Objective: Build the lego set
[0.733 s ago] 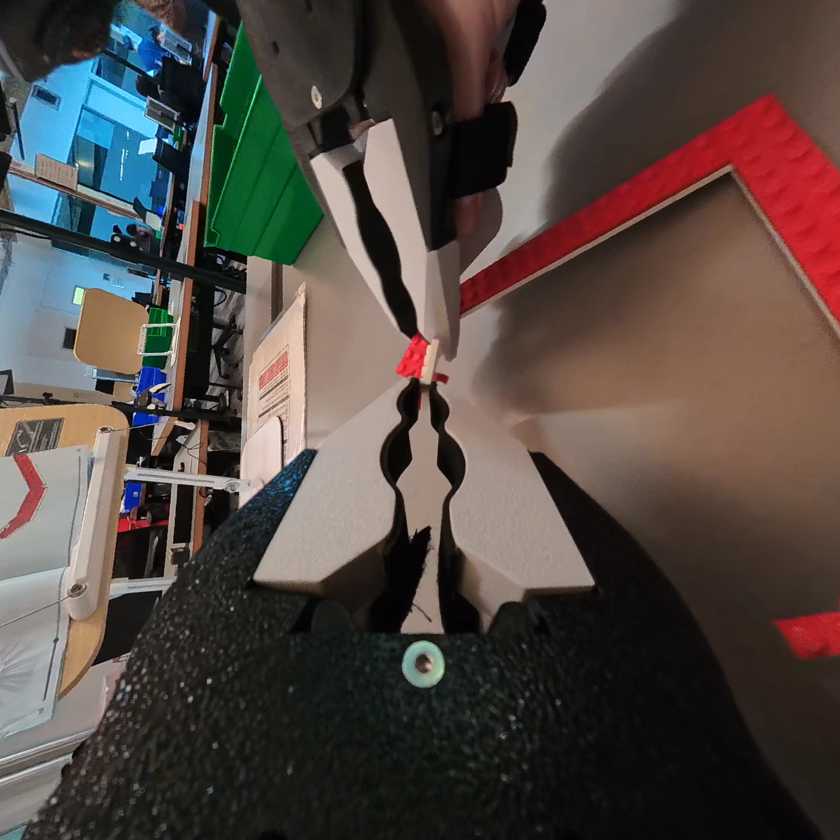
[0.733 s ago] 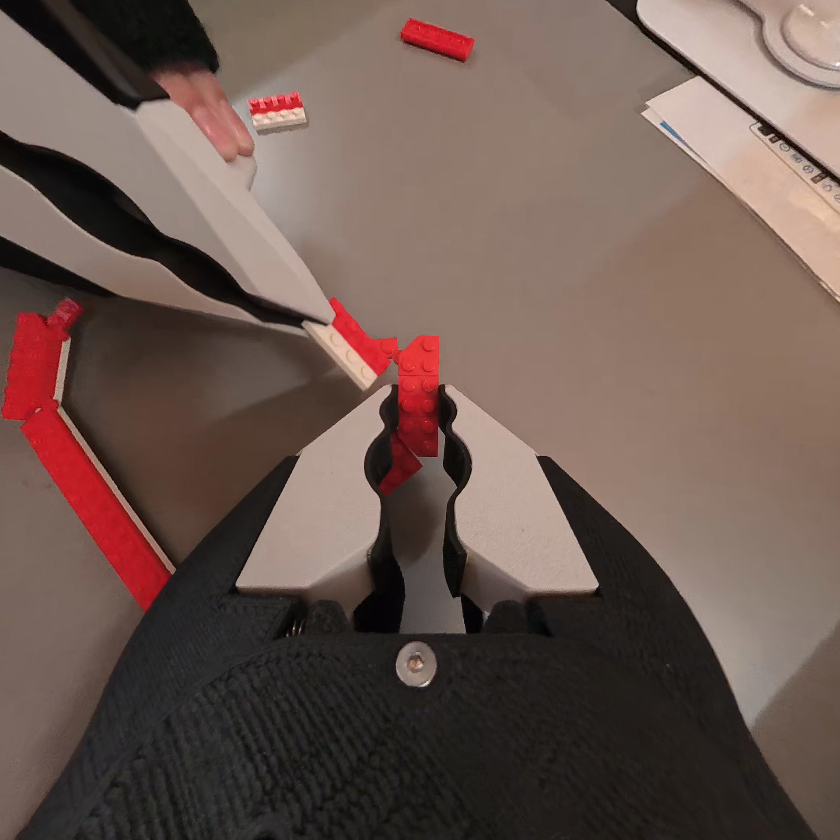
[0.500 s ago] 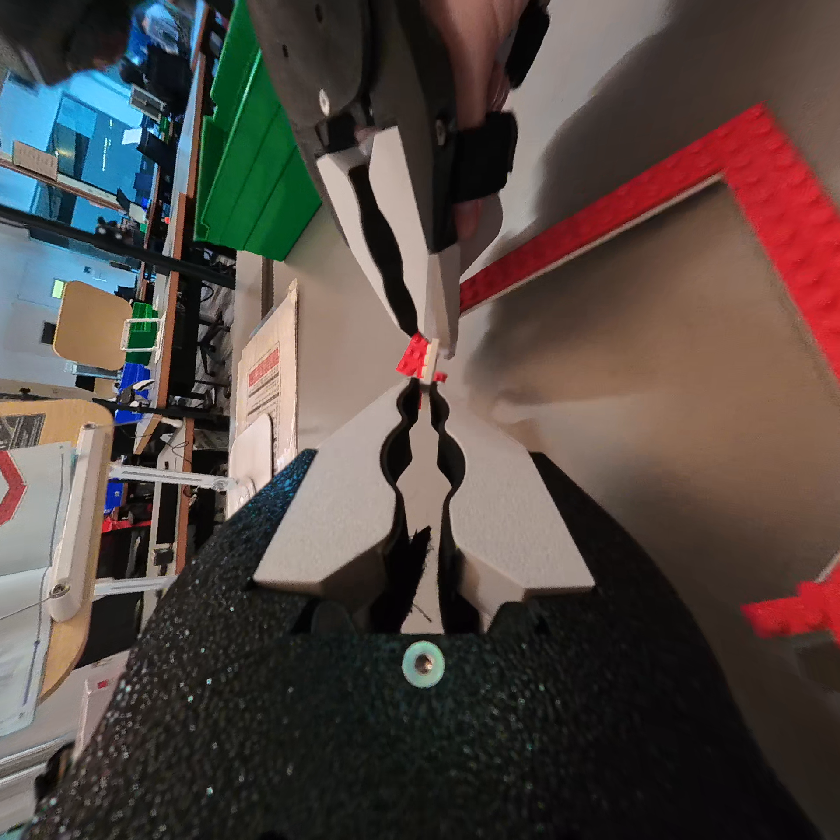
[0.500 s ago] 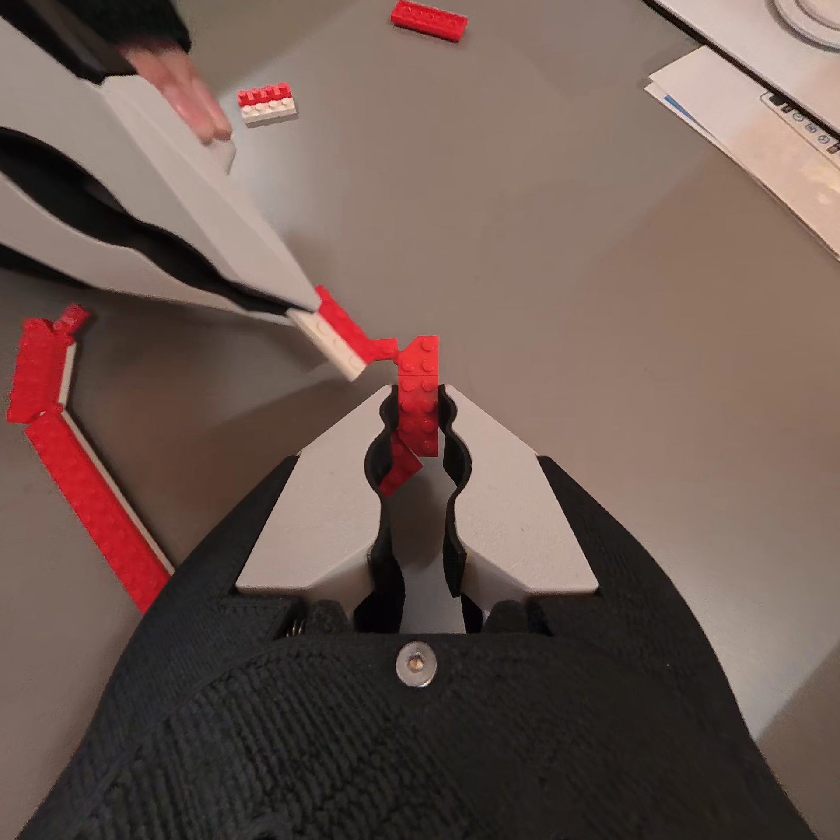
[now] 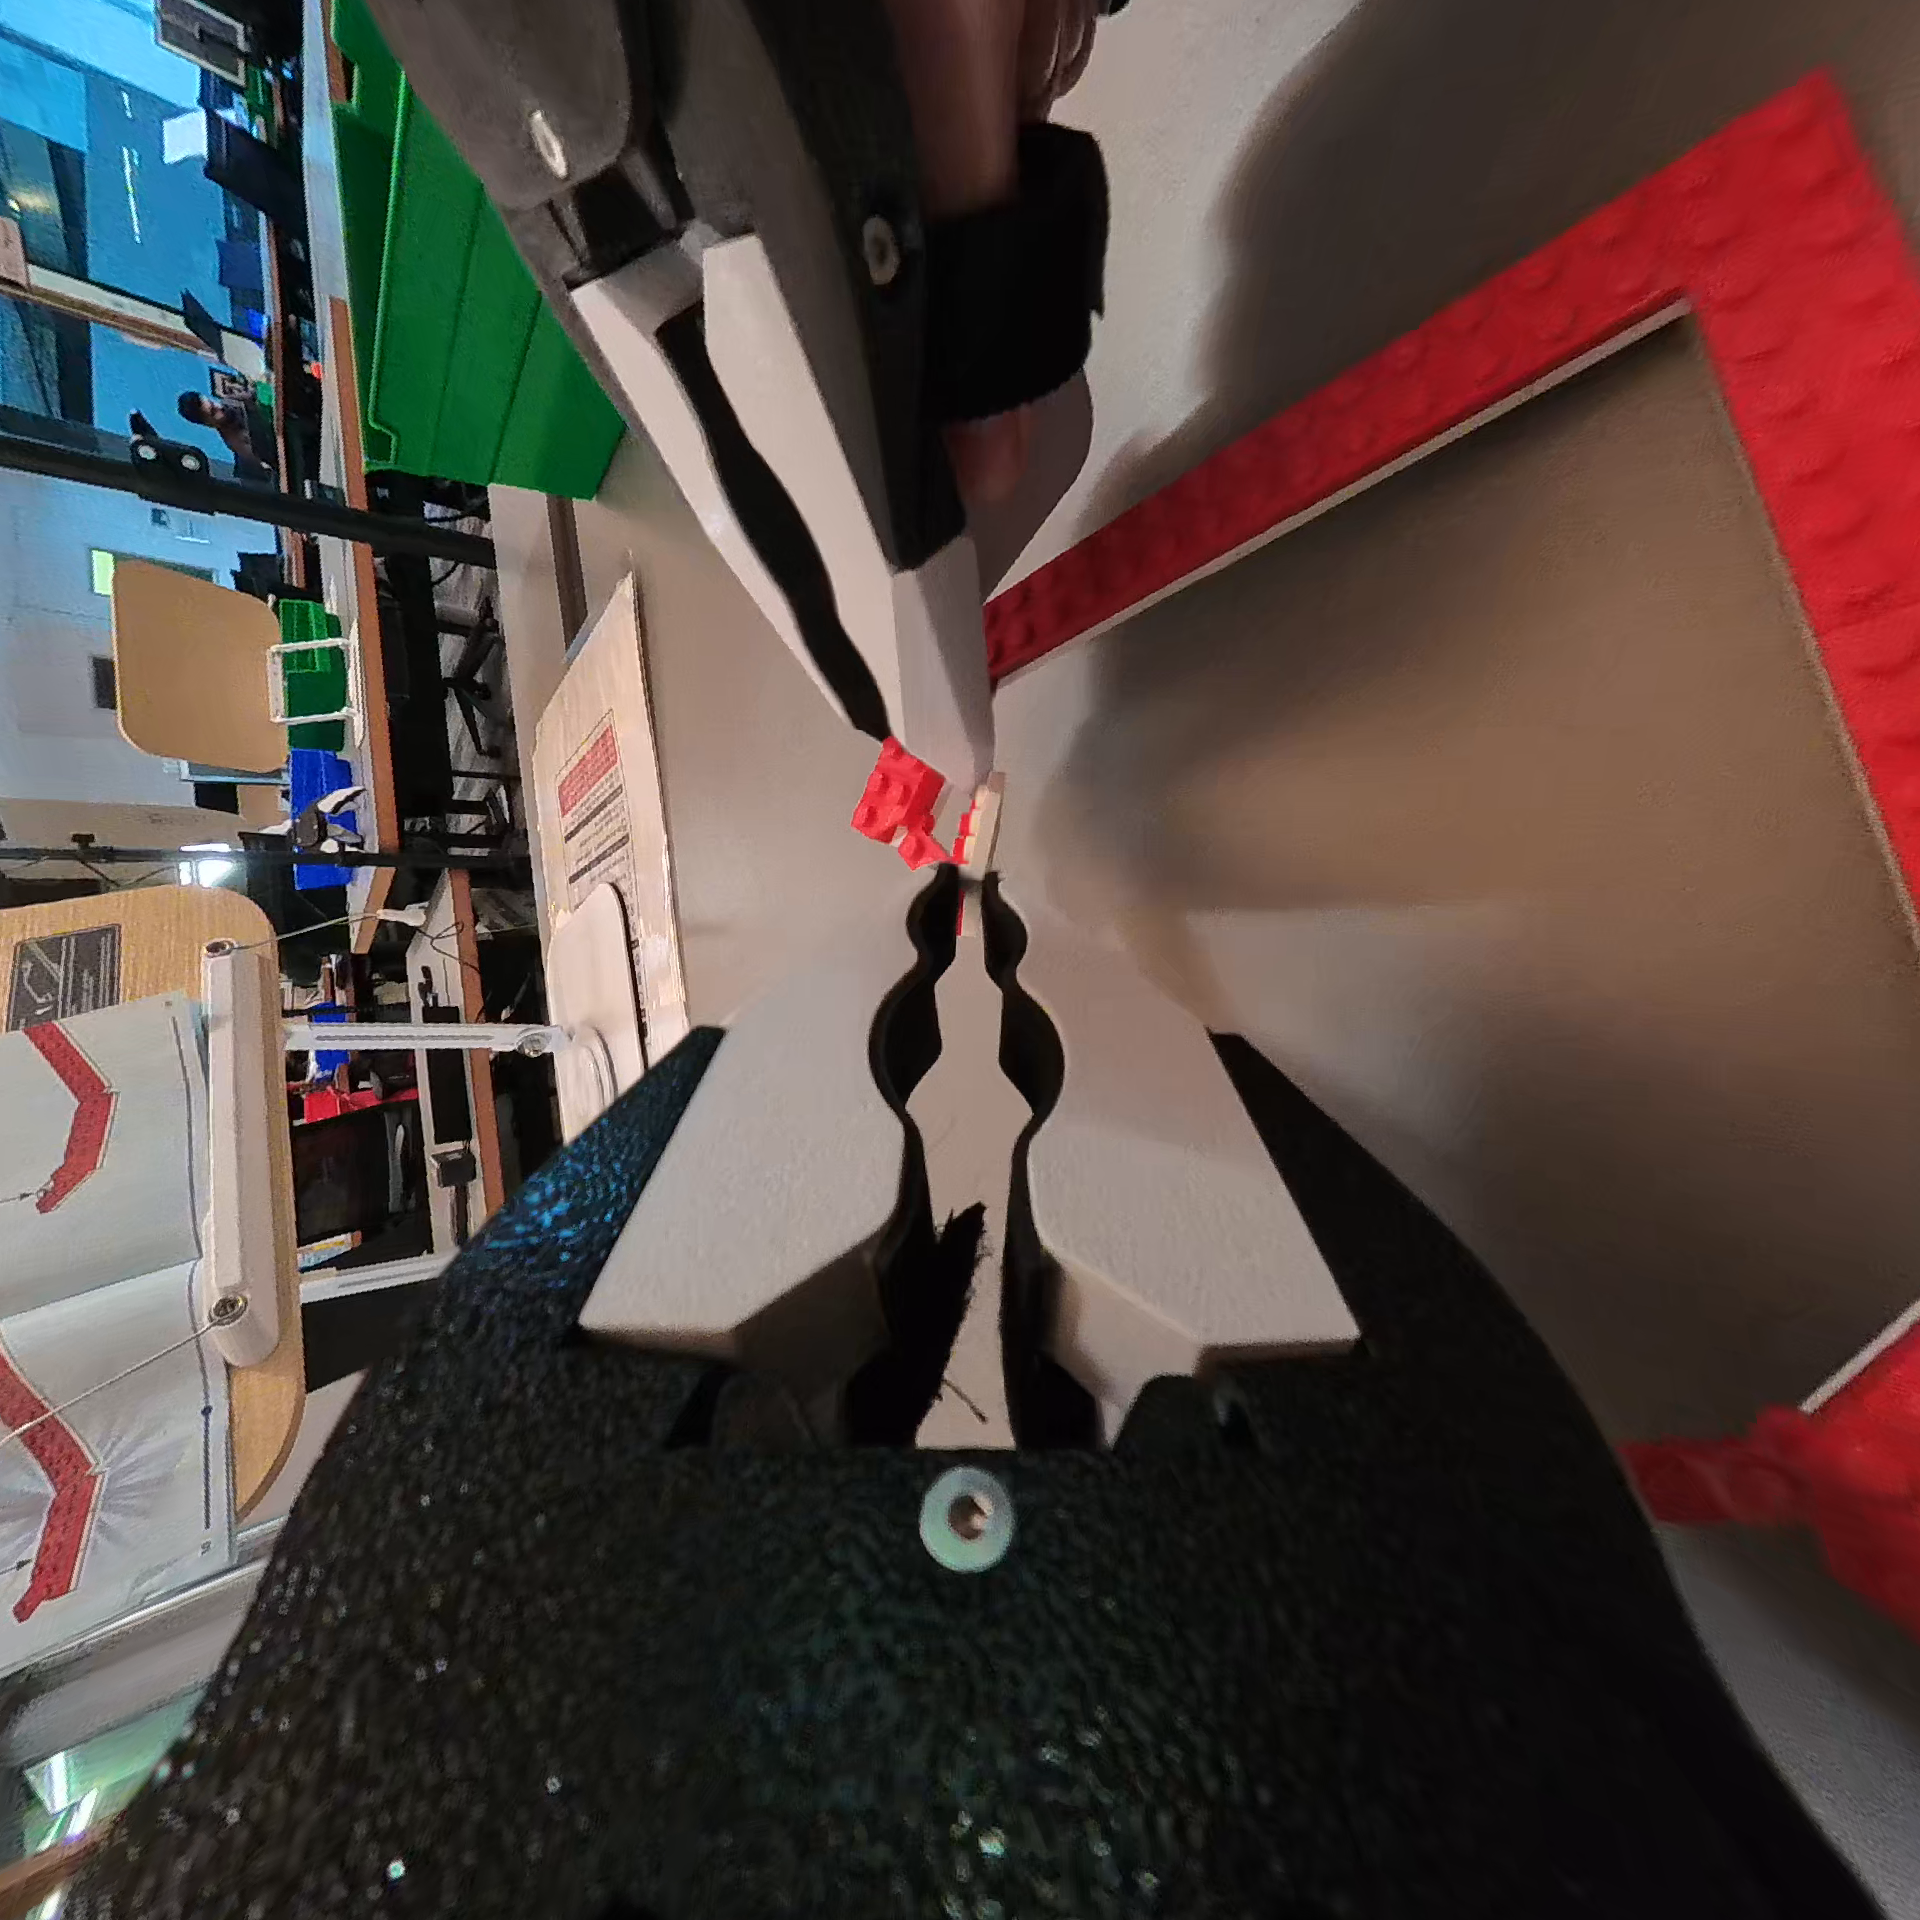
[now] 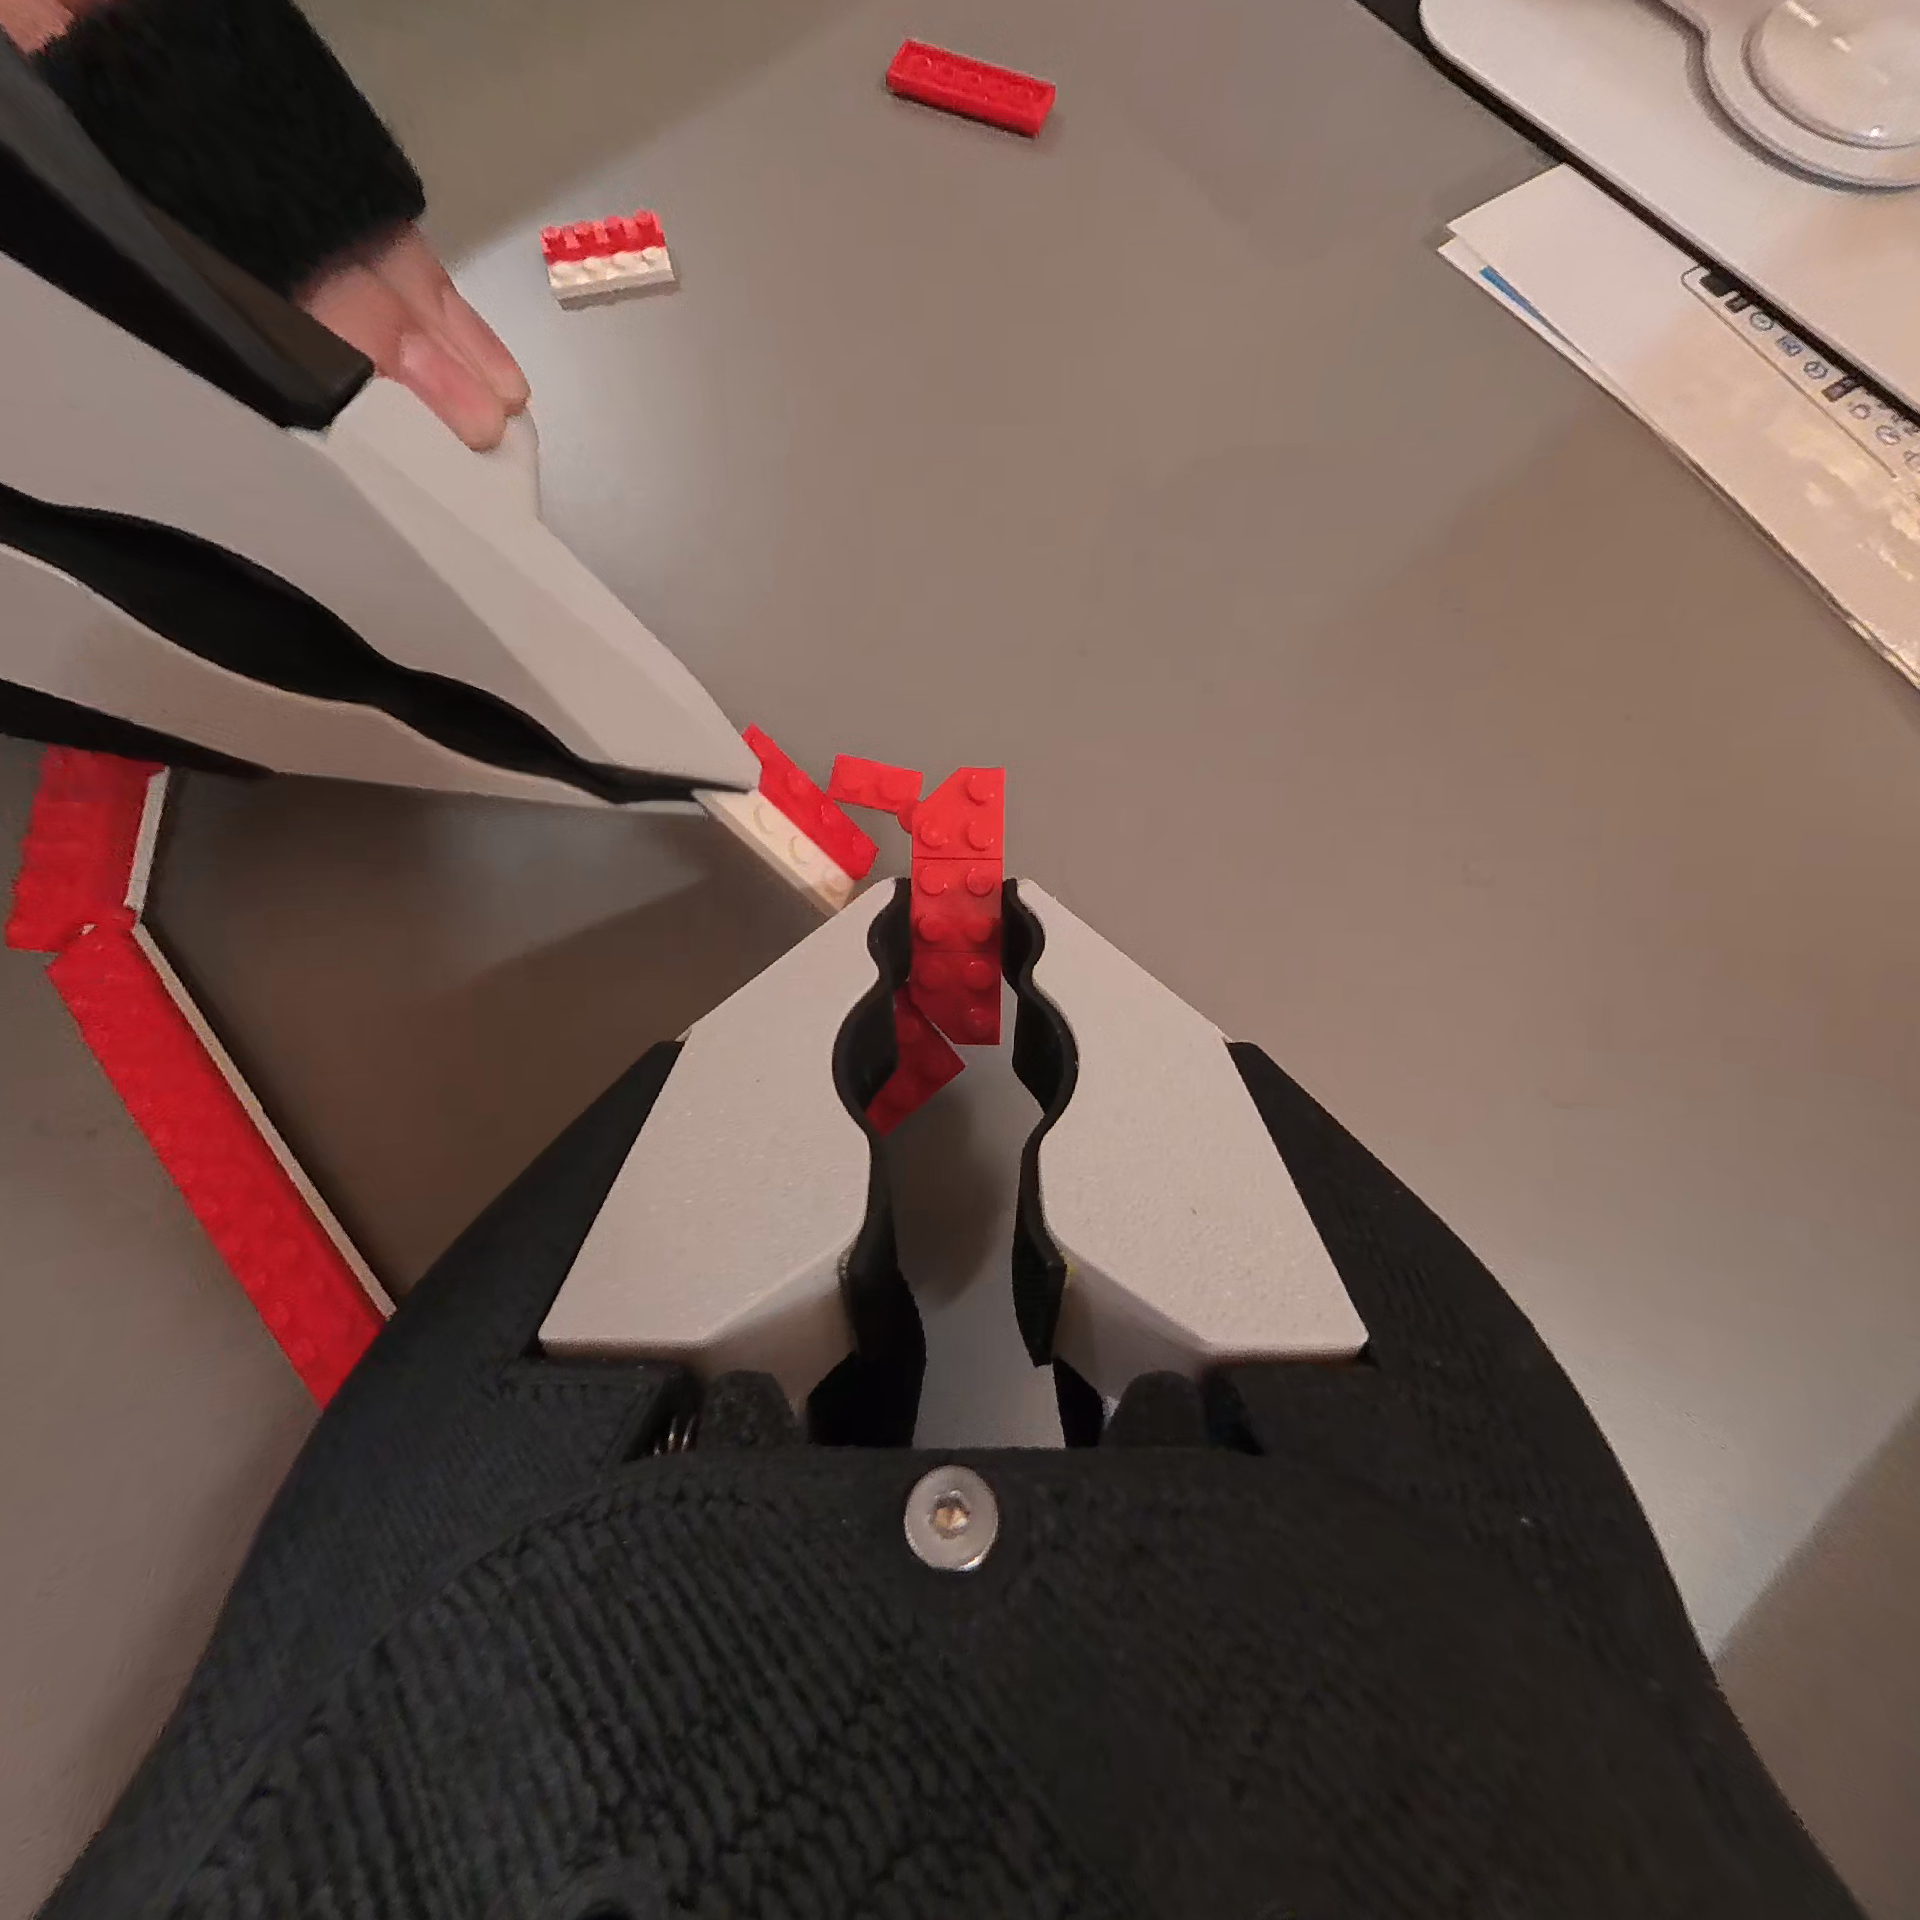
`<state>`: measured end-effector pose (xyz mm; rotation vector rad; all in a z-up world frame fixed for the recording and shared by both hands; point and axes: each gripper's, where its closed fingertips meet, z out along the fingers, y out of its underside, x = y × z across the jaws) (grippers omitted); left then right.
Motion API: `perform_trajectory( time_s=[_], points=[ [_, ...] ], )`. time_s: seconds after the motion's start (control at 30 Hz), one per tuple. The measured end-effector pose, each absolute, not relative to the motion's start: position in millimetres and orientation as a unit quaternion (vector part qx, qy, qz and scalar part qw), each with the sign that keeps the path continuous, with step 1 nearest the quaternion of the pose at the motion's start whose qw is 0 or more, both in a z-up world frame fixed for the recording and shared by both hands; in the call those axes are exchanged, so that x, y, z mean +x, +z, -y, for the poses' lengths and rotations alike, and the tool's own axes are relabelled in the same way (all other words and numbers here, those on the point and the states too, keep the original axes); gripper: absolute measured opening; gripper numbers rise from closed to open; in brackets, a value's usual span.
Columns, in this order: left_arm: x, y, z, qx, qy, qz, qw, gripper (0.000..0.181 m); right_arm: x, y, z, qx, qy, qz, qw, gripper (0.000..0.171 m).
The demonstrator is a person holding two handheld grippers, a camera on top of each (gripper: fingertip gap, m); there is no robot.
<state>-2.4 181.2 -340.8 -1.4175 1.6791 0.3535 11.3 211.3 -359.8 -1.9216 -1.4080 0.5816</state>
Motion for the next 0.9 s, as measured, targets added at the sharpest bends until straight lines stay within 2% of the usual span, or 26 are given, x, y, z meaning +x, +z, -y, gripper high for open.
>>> perform_trajectory(
  time_s=[0.03,0.2,0.4,0.53,0.63,0.9],
  points=[
    [-3.8,-341.2,-181.8,-0.573,0.143,-0.676,0.440,0.002,11.2,-360.2,-211.3,-0.738,0.225,0.540,0.337,0.016],
    [-12.3,-339.5,-186.6,-0.558,0.174,-0.681,0.441,0.002,12.7,-361.8,-217.0,-0.746,0.234,0.523,0.341,0.015],
    [-35.1,-337.6,-209.9,-0.451,0.314,-0.678,0.488,0.002,11.0,-349.7,-219.9,-0.760,0.380,0.428,0.308,0.016],
    [-37.8,-341.2,-214.6,-0.419,0.341,-0.667,0.514,0.002,6.2,-357.0,-222.5,-0.765,0.377,0.425,0.303,0.016],
    [-40.8,-329.0,-217.0,-0.396,0.351,-0.654,0.541,0.002,-2.0,-355.0,-215.2,-0.755,0.404,0.435,0.279,0.016],
    [-63.8,-317.4,-227.9,-0.457,0.306,-0.604,0.577,0.002,-1.6,-344.6,-211.0,-0.729,0.462,0.443,0.241,0.016]
  ],
)
